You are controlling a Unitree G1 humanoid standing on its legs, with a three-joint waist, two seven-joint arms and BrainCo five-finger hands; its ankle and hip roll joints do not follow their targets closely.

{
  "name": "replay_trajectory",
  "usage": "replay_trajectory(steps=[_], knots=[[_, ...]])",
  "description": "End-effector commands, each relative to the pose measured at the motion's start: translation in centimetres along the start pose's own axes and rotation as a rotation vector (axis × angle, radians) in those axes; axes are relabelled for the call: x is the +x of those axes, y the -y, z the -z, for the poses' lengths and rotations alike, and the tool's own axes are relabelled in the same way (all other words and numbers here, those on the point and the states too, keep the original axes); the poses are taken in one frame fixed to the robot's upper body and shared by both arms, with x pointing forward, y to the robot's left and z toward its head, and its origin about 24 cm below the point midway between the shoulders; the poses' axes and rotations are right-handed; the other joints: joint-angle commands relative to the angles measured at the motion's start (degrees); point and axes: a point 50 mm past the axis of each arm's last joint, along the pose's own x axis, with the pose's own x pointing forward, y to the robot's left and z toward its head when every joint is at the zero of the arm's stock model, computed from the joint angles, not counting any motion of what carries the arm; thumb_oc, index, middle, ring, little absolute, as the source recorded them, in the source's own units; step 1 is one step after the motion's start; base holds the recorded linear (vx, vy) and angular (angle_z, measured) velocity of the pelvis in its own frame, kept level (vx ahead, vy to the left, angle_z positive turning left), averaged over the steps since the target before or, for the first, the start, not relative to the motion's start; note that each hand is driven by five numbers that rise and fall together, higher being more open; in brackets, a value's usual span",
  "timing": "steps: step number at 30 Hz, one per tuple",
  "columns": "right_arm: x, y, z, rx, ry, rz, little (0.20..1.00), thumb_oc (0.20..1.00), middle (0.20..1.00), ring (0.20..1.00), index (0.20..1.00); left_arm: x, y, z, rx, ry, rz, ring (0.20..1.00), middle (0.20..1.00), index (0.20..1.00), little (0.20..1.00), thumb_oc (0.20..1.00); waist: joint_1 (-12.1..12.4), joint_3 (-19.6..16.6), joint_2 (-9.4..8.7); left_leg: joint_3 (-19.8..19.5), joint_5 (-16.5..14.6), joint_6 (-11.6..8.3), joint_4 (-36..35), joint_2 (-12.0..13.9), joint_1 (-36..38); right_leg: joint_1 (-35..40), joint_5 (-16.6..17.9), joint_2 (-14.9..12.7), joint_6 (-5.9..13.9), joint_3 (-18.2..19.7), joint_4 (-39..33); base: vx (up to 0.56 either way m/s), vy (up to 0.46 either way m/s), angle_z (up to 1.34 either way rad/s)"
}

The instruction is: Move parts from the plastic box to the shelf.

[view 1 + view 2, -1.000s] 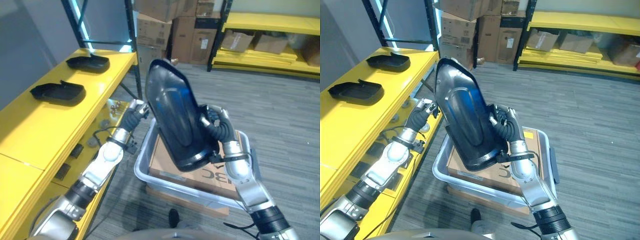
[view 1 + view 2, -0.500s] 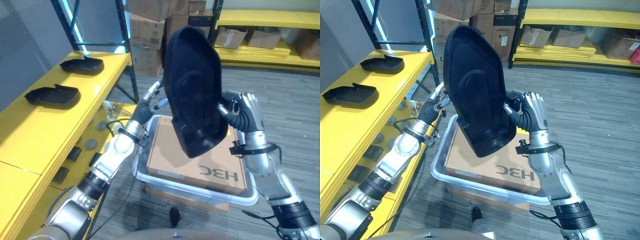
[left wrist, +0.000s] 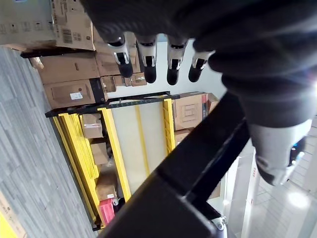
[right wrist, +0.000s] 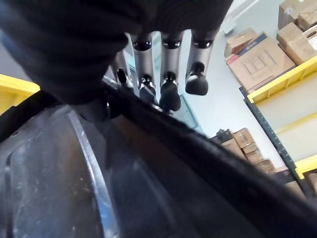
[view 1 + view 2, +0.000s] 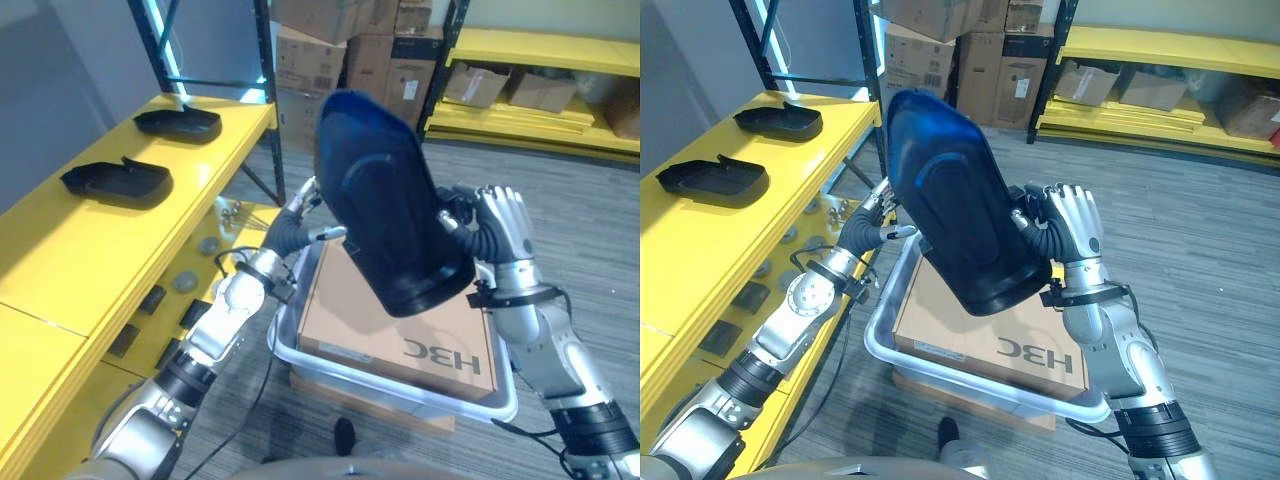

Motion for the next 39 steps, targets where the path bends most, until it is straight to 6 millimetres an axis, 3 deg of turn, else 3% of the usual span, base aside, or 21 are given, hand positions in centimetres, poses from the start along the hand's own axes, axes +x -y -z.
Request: replay_trajectory(steps=[1, 3, 10, 19, 29, 39], knots=[[1.3, 3.1, 2.3, -0.136, -0.055, 0.144, 0.200, 0.200, 0.200, 0.200, 0.200, 0.0, -0.9, -0.6, -0.016, 0.051, -0.013, 1.000, 1.000, 1.000, 1.000, 1.000, 0.7, -3.4, -1.58, 2.6, -2.4, -1.34, 0.1, 4.4, -2.2, 5.6, -13.4, -1.7, 2.77, -1.0, 2.6, 0.00, 0.000, 0.00], [0.9, 3.6, 3.6, -0.167, -0.119, 0.166, 0.200, 0.200, 0.200, 0.200, 0.200, -1.0, -1.7, -0.4, -0.018, 0.038, -0.039, 1.000, 1.000, 1.000, 1.000, 1.000, 0.9, -3.5, -1.65, 2.6, -2.6, -1.20, 0.1, 4.2, -2.2, 5.7, -13.4, -1.8, 2.80, -1.0, 2.5, 0.00, 0.000, 0.00], [1.1, 3.3, 3.5, -0.140, -0.121, 0.165, 0.200, 0.200, 0.200, 0.200, 0.200, -1.6, -1.9, 0.1, -0.020, 0.011, -0.043, 1.000, 1.000, 1.000, 1.000, 1.000, 1.2, -3.6, -1.70, 2.5, -2.7, -1.05, 0.1, 4.1, -2.2, 5.8, -13.5, -1.9, 2.75, -1.0, 2.4, 0.00, 0.000, 0.00], [2.0, 2.3, 1.7, -0.051, -0.063, 0.171, 0.200, 0.200, 0.200, 0.200, 0.200, -1.2, -1.1, 1.6, -0.012, -0.055, -0.045, 1.000, 1.000, 1.000, 1.000, 1.000, 1.3, -3.6, -1.76, 2.5, -2.7, -0.86, 0.1, 4.0, -2.0, 5.9, -13.5, -2.0, 2.66, -0.8, 2.5, 0.00, 0.000, 0.00], [4.4, -0.6, -2.8, 0.154, 0.092, 0.084, 0.200, 0.200, 0.200, 0.200, 0.200, 1.7, 2.7, 2.6, -0.260, -0.145, 0.025, 1.000, 1.000, 1.000, 1.000, 1.000, 1.0, -3.4, -1.55, 2.6, -2.6, -0.74, 0.2, 3.9, -1.9, 5.8, -13.5, -2.1, 2.63, -0.6, 2.8, 0.00, 0.000, 0.00], [4.9, -1.6, -4.4, 0.224, 0.147, 0.032, 0.200, 0.200, 0.200, 0.200, 0.200, 2.6, 3.8, 1.7, -0.494, -0.127, 0.058, 1.000, 1.000, 1.000, 1.000, 1.000, 0.8, -3.2, -1.35, 2.8, -2.5, -0.78, 0.2, 3.9, -1.8, 5.8, -13.5, -2.1, 2.70, -0.7, 3.2, 0.00, 0.000, 0.00]])
